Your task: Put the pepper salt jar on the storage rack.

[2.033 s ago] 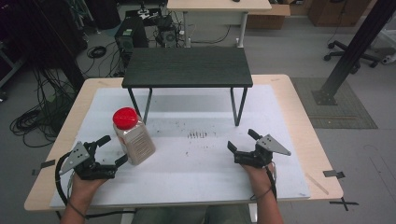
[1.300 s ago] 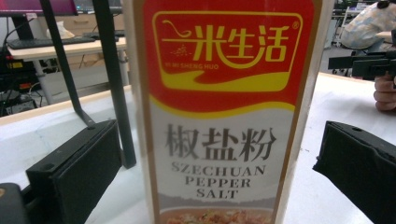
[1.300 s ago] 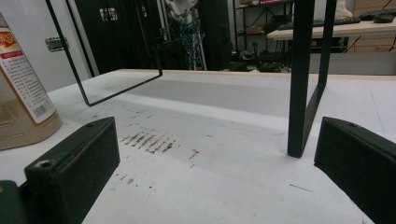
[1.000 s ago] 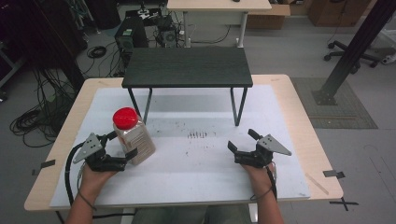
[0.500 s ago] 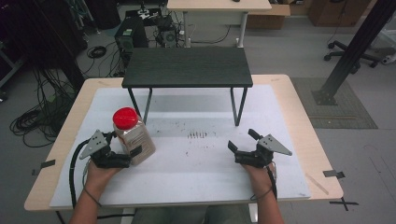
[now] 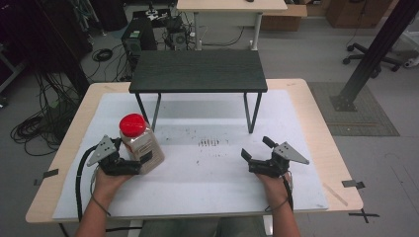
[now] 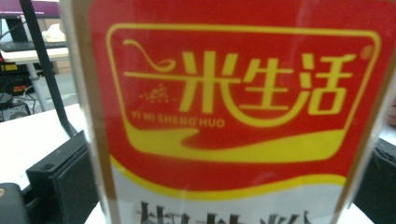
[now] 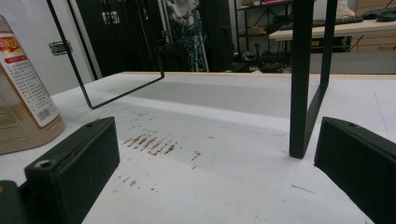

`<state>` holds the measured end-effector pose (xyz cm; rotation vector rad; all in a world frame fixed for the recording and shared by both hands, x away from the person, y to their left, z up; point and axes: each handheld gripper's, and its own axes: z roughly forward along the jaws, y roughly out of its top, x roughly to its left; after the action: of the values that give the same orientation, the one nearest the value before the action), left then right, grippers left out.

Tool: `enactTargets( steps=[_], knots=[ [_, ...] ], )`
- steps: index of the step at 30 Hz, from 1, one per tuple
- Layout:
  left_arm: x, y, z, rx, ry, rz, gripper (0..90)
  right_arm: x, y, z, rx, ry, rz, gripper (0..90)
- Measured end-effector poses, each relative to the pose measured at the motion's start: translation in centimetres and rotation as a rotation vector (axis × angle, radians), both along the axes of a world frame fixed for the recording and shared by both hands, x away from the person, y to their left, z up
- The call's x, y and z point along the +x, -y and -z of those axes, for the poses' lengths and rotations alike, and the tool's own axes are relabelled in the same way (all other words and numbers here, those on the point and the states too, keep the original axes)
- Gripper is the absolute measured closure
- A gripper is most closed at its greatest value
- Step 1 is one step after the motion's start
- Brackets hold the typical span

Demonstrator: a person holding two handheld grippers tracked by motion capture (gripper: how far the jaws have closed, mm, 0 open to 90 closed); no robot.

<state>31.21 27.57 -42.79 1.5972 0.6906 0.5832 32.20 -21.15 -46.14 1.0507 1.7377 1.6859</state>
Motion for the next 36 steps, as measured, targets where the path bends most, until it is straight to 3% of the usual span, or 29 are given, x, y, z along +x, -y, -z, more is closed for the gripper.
enactTargets(
  steps=[14, 26, 36],
  knots=[
    [0.39, 0.59, 0.09, -0.005, -0.004, -0.013, 1.5, -0.03, 0.02, 0.0, 0.002, -0.003, 0.002, 0.0],
    [0.47, 0.68, 0.15, 0.0, -0.003, 0.006, 9.8, -0.04, 0.02, 0.0, 0.004, -0.003, 0.003, 0.0],
    [0.47, 0.35, 0.01, -0.013, 0.014, -0.014, 20.7, -0.03, 0.03, 0.0, 0.005, -0.002, 0.003, 0.0]
  ],
)
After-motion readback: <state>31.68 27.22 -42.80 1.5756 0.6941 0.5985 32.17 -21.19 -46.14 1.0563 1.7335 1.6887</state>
